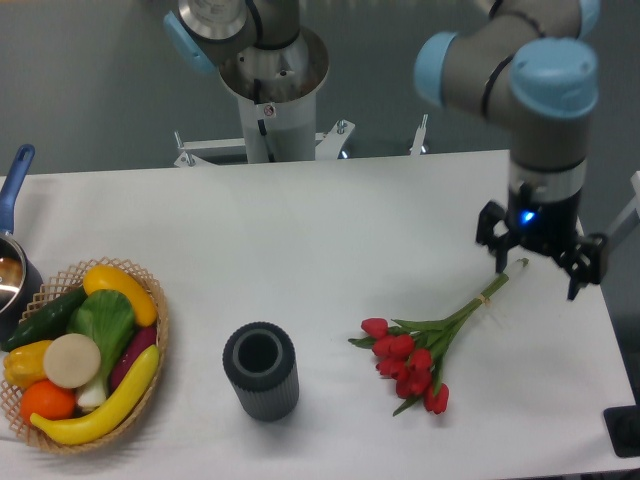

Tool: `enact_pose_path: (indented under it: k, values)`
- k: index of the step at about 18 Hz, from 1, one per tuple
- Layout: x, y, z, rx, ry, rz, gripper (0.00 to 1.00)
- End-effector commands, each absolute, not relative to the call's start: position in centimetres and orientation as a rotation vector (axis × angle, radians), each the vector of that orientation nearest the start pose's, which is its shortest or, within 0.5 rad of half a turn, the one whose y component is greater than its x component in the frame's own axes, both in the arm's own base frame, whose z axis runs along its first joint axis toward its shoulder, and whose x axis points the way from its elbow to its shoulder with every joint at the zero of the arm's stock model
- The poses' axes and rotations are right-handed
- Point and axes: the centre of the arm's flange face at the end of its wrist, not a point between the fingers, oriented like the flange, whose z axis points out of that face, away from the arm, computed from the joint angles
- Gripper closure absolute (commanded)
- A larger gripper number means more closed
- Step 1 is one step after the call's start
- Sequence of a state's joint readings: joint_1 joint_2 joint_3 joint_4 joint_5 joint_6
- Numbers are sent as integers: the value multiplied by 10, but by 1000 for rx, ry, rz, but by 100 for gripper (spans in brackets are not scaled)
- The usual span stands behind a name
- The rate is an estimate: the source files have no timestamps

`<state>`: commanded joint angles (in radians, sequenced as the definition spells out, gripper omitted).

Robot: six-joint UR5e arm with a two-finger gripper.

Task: Place the flowers on the table
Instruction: 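Raise the open gripper away from the tulips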

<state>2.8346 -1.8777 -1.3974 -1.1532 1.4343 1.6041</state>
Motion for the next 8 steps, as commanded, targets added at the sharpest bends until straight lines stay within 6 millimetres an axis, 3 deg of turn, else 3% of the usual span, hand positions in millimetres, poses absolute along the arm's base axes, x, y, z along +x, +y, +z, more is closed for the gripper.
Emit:
enact_pose_path:
  k: [4, 8]
  values:
    - [-572, 276, 455, -2882, 705, 306, 0]
    - [-571, 249, 453, -2880, 760, 219, 0]
